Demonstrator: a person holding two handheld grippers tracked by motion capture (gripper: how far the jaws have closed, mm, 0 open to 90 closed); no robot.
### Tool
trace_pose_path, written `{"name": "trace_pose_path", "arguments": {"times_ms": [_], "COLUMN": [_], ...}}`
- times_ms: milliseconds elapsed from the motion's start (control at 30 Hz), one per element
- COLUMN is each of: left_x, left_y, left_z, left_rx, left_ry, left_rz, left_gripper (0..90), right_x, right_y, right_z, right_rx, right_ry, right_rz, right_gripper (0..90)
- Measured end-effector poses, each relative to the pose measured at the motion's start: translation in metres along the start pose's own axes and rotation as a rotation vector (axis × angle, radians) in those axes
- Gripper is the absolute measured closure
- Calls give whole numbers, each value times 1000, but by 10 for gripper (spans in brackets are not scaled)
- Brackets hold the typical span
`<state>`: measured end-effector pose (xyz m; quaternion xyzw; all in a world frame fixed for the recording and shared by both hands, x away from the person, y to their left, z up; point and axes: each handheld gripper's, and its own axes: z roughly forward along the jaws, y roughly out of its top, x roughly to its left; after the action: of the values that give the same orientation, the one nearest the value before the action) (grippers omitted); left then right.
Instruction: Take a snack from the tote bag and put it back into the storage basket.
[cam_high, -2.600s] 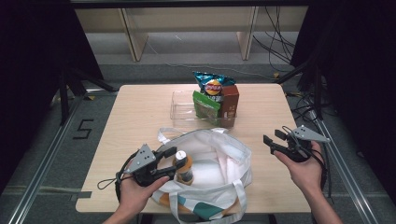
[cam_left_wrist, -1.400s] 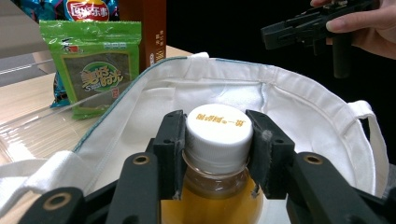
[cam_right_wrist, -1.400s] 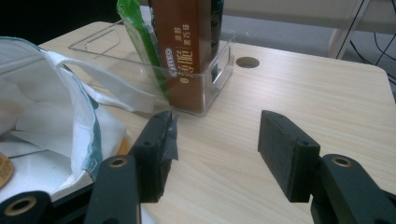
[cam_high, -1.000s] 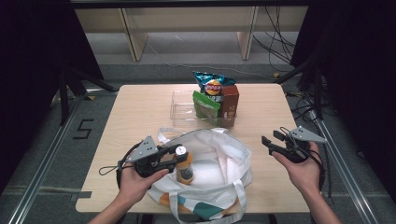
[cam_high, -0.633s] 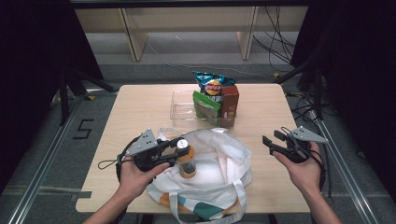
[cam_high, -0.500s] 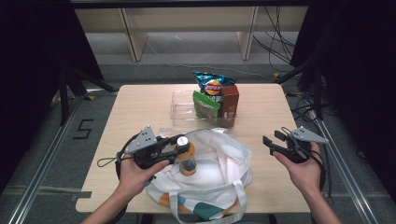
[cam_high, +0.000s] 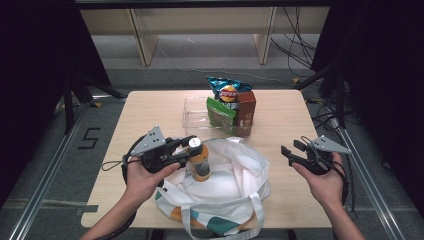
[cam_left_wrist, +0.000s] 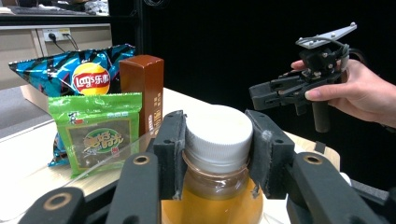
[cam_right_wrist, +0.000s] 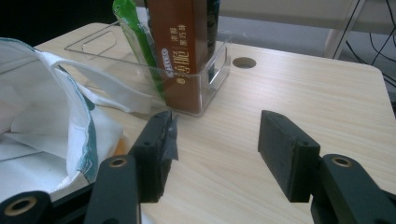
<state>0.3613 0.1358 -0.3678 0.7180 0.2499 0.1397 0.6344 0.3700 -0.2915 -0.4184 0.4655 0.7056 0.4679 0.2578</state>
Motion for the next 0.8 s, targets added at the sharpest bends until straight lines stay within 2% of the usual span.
{"name": "trace_pose_path", "arguments": {"times_ms": [67, 133, 200, 300, 367, 467, 733, 767, 800], "left_x": [0, 1, 2, 2, 3, 3, 5, 5, 5], "left_y": [2, 4, 7, 11, 13, 18, 29, 30, 31], "left_z": [0, 0, 0, -1, -1, -1, -1, -1, -1], "left_rx": [-3, -11, -14, -19, -22, -25, -38, -40, -42], "left_ry": [3, 2, 6, 5, 4, 6, 14, 14, 13], "left_rz": [-1, 2, 1, 6, 7, 13, 23, 24, 25], "left_gripper": [590, 590, 590, 590, 590, 590, 590, 590, 590], "right_x": [1, 2, 1, 1, 0, -2, -2, 0, -1], "right_y": [0, 0, -1, -1, -2, -1, -2, -2, -2], "right_z": [-1, 0, 1, 0, 1, 1, 1, 1, 1], "right_rx": [16, 10, -15, -6, -17, -2, 0, 2, -1], "right_ry": [1, -6, -24, -18, -27, -16, -15, -15, -14], "right_rz": [11, 13, -7, 0, -13, -38, -33, -13, -14], "right_gripper": [463, 463, 462, 462, 463, 462, 462, 462, 463]}}
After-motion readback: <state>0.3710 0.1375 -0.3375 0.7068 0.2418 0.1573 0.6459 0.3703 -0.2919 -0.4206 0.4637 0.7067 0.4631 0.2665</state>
